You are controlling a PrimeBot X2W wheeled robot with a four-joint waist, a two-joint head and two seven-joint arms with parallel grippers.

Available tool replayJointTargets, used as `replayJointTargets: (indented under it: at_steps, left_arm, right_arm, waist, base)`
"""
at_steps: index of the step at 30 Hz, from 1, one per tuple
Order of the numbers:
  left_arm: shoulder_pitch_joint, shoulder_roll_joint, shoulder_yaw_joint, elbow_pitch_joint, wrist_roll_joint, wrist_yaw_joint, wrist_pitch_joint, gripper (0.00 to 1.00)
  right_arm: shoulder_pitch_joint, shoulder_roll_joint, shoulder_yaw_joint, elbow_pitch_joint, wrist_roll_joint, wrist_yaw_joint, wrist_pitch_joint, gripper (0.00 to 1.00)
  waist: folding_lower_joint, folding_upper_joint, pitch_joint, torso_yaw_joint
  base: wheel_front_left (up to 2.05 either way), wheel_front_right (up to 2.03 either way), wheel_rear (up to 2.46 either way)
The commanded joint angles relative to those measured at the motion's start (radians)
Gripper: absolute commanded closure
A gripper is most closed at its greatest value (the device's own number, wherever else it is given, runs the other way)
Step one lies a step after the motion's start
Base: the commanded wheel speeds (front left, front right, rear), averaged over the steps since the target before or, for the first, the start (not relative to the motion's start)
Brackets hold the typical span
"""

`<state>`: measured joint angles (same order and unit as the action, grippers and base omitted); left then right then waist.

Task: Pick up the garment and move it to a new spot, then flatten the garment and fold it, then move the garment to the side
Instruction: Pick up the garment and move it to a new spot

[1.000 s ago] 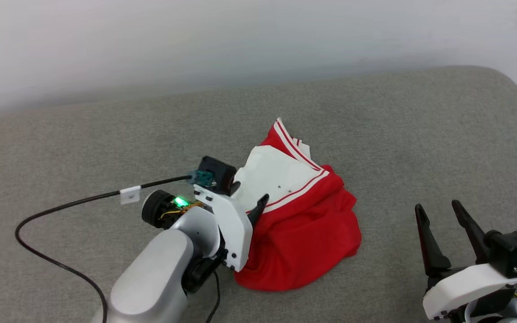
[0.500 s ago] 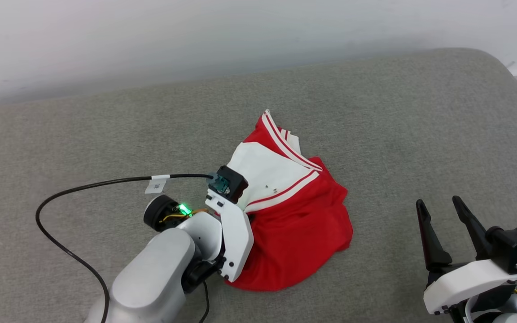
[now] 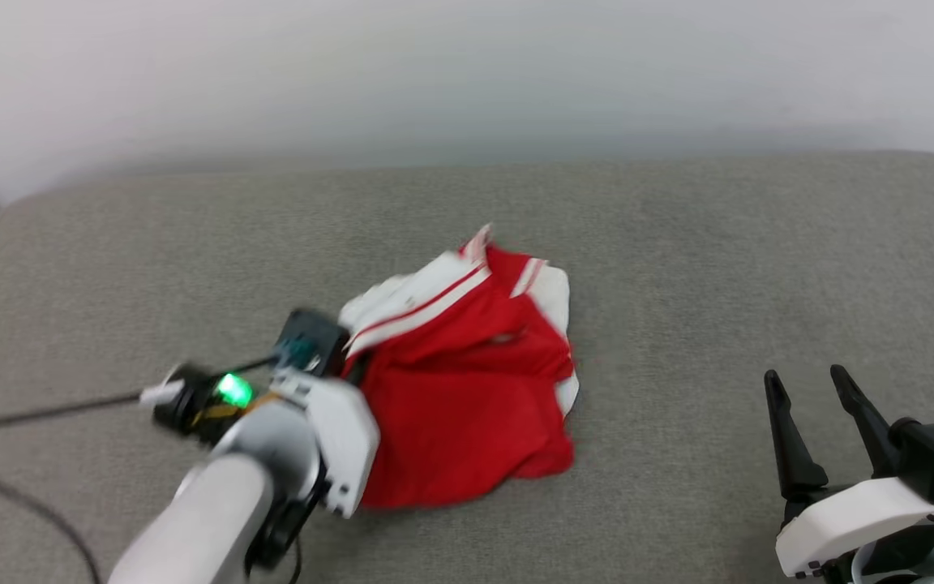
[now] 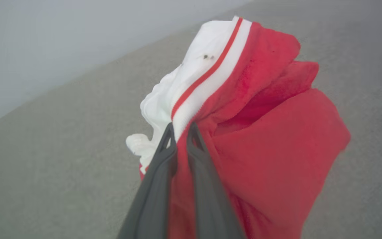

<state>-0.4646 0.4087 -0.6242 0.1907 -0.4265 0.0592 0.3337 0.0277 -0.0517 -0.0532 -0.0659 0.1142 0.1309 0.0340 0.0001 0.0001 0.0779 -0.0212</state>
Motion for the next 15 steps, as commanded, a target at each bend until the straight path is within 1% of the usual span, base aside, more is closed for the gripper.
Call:
replayJointTargets:
  at_steps: [1,4,6,8,10,11,12,13,15]
  left_arm:
    - [0.053,0.009,0.014,-0.018,-0.017,0.026,0.004,1.0]
    - [0.205,0.027,0.067,-0.054,-0.08,0.104,-0.002,1.0]
    - [0.298,0.026,0.1,-0.067,-0.119,0.151,-0.016,1.0]
    - [0.38,0.011,0.126,-0.076,-0.158,0.184,-0.035,1.0]
    - [0.438,-0.005,0.146,-0.081,-0.184,0.209,-0.065,1.0]
    - [0.456,-0.01,0.15,-0.083,-0.187,0.215,-0.08,0.79]
    - [0.468,-0.017,0.151,-0.086,-0.186,0.222,-0.097,0.12]
    - [0.476,-0.03,0.15,-0.091,-0.19,0.221,-0.112,0.0]
    - [0.477,-0.041,0.143,-0.098,-0.179,0.217,-0.143,0.0]
  right_arm:
    - [0.016,0.002,-0.002,-0.006,-0.004,0.0,0.0,0.0]
    - [0.02,0.002,-0.004,-0.014,-0.006,0.0,0.008,0.0]
    - [0.024,0.002,-0.006,-0.02,-0.008,0.0,0.014,0.0]
    - [0.028,0.002,-0.005,-0.024,-0.011,0.0,0.018,0.0]
    - [0.031,0.002,-0.007,-0.03,-0.013,0.0,0.025,0.0]
    - [0.034,0.002,-0.009,-0.033,-0.014,0.0,0.028,0.0]
    - [0.037,0.002,-0.013,-0.035,-0.016,0.0,0.029,0.0]
    - [0.039,0.002,-0.014,-0.037,-0.016,0.0,0.033,0.0]
    - [0.041,0.002,-0.017,-0.04,-0.021,0.0,0.038,0.0]
  waist:
    - [-0.0001,-0.0001,-0.011,0.02]
    - [-0.0001,-0.0001,-0.018,0.031]
    - [-0.0001,-0.0001,-0.021,0.035]
    - [-0.0001,-0.0001,-0.026,0.035]
    - [-0.0001,-0.0001,-0.033,0.035]
    - [-0.0001,-0.0001,-0.037,0.036]
    - [-0.0001,-0.0001,-0.041,0.037]
    - [-0.0001,-0.0001,-0.047,0.038]
    - [-0.0001,-0.0001,-0.059,0.037]
  base:
    - [0.0,0.0,0.0]
    - [0.0,0.0,0.0]
    - [0.0,0.0,0.0]
    - [0.0,0.0,0.0]
    - [0.0,0.0,0.0]
    - [0.0,0.0,0.0]
    - [0.0,0.0,0.0]
    - [0.0,0.0,0.0]
    - [0.0,0.0,0.0]
